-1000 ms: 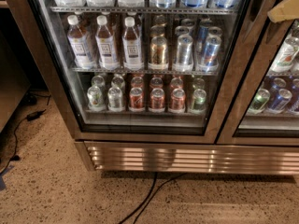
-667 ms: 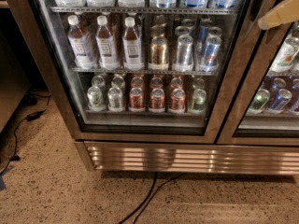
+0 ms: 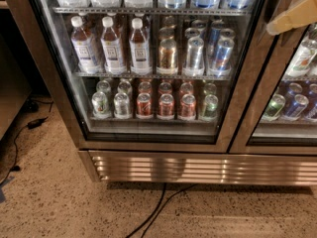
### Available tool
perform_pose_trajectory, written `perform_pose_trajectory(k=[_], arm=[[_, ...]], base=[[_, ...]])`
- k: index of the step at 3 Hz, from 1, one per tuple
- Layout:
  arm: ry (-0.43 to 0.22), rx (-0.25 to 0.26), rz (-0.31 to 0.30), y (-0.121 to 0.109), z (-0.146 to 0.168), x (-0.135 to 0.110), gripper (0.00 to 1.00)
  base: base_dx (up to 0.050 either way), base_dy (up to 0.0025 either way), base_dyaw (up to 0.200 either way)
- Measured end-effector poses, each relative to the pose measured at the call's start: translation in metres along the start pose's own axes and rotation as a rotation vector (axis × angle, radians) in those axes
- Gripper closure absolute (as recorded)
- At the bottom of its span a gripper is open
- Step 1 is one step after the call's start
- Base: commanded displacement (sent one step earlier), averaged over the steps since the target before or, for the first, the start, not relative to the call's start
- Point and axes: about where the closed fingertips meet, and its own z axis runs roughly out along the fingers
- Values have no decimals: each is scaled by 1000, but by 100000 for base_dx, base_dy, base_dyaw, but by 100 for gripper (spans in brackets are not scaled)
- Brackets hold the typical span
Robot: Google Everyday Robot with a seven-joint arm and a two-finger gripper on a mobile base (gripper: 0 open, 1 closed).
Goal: Open left fridge door
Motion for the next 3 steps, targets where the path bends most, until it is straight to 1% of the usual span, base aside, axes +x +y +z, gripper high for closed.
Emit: perform_pose_trajectory(k=[1, 2, 3], arm=[[-3, -79, -27, 7, 25, -5, 60], [-3, -79, -27, 6, 23, -4, 83], [-7, -93, -34, 4, 25, -4, 100]], base=[[0, 0, 0], [0, 0, 0], [0, 0, 0]])
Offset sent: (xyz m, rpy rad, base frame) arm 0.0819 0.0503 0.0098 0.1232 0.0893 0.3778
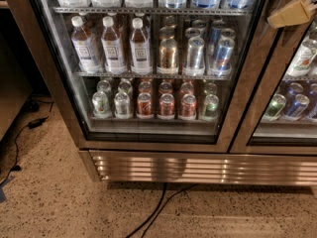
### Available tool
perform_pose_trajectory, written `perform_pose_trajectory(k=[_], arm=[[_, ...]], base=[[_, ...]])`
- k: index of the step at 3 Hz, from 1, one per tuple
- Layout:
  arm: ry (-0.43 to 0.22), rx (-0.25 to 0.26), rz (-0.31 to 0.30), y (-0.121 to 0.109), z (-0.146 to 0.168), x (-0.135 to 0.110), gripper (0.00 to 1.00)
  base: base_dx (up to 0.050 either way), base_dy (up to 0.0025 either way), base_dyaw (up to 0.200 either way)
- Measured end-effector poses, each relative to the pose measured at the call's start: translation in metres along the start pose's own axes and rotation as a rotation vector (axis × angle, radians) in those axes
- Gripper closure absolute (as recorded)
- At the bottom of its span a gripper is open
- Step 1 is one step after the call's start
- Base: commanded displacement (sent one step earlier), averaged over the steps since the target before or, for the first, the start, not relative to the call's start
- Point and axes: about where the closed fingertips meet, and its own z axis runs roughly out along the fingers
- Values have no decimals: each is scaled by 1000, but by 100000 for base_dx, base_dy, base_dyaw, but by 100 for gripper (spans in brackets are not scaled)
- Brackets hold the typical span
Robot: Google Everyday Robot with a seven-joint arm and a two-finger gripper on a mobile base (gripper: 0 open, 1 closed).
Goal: Open left fridge door
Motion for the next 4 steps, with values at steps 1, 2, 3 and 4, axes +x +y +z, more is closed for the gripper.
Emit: perform_pose_trajectory(k=[1, 2, 3, 4], arm=[[0, 0, 0, 0, 0, 0, 100], [-5, -20, 8, 4, 1, 4, 100], [-5, -20, 9, 2, 0, 4, 100], [-5, -20, 9, 1, 0, 5, 100]], base=[[0, 0, 0], [0, 0, 0], [0, 0, 0], [0, 0, 0]])
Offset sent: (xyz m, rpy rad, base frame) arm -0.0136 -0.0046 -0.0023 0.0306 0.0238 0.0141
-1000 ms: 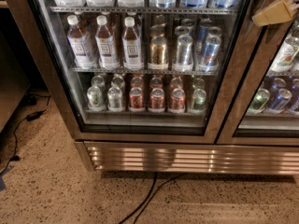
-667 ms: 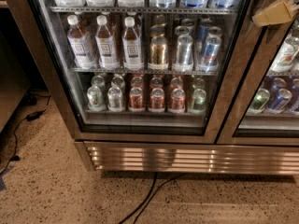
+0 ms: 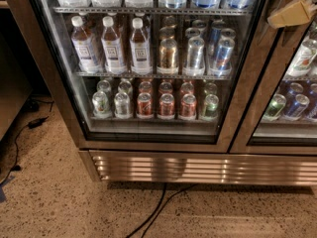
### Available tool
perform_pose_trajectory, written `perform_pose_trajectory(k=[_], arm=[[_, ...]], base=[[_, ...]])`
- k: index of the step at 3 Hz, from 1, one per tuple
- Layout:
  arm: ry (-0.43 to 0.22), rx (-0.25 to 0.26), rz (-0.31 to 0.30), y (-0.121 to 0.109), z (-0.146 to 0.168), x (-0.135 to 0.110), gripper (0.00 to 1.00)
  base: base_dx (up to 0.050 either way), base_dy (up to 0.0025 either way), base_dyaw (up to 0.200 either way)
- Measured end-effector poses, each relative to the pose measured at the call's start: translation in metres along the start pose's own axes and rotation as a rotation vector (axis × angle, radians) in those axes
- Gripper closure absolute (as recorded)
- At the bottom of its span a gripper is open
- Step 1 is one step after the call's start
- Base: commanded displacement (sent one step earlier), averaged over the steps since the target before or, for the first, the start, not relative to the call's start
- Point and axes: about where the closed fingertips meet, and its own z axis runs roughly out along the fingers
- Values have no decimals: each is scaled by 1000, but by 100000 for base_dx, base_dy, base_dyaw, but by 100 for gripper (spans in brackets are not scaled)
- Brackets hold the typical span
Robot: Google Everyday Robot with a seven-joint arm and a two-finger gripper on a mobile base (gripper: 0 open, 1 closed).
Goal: Open left fridge door
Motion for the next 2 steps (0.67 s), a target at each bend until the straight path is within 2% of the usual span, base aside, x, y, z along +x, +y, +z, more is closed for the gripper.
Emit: perform_pose_trajectory(k=[2], arm=[[2, 4, 17, 0, -3, 2, 100]], base=[[0, 0, 0]])
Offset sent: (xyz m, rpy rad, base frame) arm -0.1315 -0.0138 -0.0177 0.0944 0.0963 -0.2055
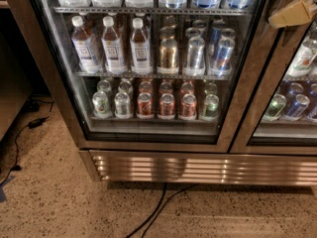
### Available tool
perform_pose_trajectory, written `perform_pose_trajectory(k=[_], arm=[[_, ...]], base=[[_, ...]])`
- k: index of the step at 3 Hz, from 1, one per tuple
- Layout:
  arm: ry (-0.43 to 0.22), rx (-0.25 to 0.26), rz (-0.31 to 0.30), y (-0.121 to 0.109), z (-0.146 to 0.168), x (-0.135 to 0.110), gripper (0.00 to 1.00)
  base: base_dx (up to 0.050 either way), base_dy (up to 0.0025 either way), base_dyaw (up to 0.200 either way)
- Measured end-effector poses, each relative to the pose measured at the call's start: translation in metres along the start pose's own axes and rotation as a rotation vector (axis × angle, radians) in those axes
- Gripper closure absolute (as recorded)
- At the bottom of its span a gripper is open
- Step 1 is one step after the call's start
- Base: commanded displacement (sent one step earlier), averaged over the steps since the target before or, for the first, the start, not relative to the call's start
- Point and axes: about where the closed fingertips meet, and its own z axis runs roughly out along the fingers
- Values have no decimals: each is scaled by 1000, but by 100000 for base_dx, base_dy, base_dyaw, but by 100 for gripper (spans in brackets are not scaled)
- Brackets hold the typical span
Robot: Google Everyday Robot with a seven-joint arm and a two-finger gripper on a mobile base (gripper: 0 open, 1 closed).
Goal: Open left fridge door
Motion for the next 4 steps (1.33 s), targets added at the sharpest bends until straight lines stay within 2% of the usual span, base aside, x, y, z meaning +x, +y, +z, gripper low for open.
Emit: perform_pose_trajectory(k=[1, 2, 4], arm=[[8, 30, 1, 0, 0, 2, 100], [8, 30, 1, -2, 1, 2, 100], [16, 64, 3, -2, -1, 5, 100]], base=[[0, 0, 0], [0, 0, 0], [0, 0, 0]])
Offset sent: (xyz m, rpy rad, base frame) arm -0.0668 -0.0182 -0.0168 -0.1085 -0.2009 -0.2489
